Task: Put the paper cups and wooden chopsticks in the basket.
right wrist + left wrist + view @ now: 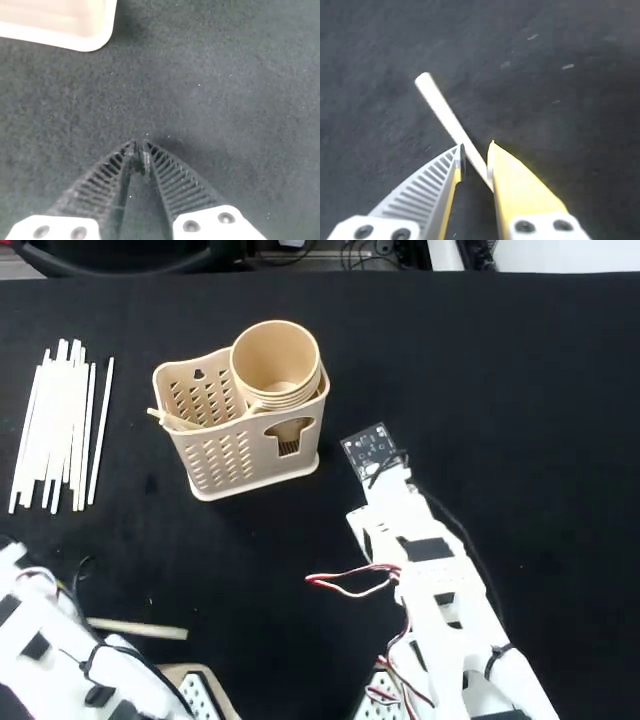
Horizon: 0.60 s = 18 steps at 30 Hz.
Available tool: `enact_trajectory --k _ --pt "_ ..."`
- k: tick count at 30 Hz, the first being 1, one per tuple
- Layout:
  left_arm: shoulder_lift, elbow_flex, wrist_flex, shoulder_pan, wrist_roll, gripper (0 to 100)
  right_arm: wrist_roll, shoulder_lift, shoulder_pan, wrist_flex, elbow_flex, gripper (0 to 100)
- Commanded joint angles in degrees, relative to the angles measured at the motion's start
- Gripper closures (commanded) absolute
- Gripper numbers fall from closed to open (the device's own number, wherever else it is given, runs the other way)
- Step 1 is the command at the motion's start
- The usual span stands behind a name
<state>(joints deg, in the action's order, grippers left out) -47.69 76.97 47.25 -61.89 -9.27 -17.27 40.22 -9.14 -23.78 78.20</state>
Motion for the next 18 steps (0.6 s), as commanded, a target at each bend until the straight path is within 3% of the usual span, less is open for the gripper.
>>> enact_trajectory --k 1,6,12,18 --pt "-0.35 -6.73 0.26 7.96 0.00 92 -0.44 1.63 -0.35 0.53 -0.31 98.5" --pt "-0.26 -12.79 0.26 13.67 1.67 97 -0.44 1.63 -0.35 0.53 -0.31 98.5" --pt "-0.35 -14.37 9.14 13.49 4.66 87 -0.44 1.63 -0.35 0.53 -0.31 98.5" --pt "0.26 -11.91 10.20 1.27 4.31 80 -0.44 1.63 -0.35 0.79 -0.31 98.5"
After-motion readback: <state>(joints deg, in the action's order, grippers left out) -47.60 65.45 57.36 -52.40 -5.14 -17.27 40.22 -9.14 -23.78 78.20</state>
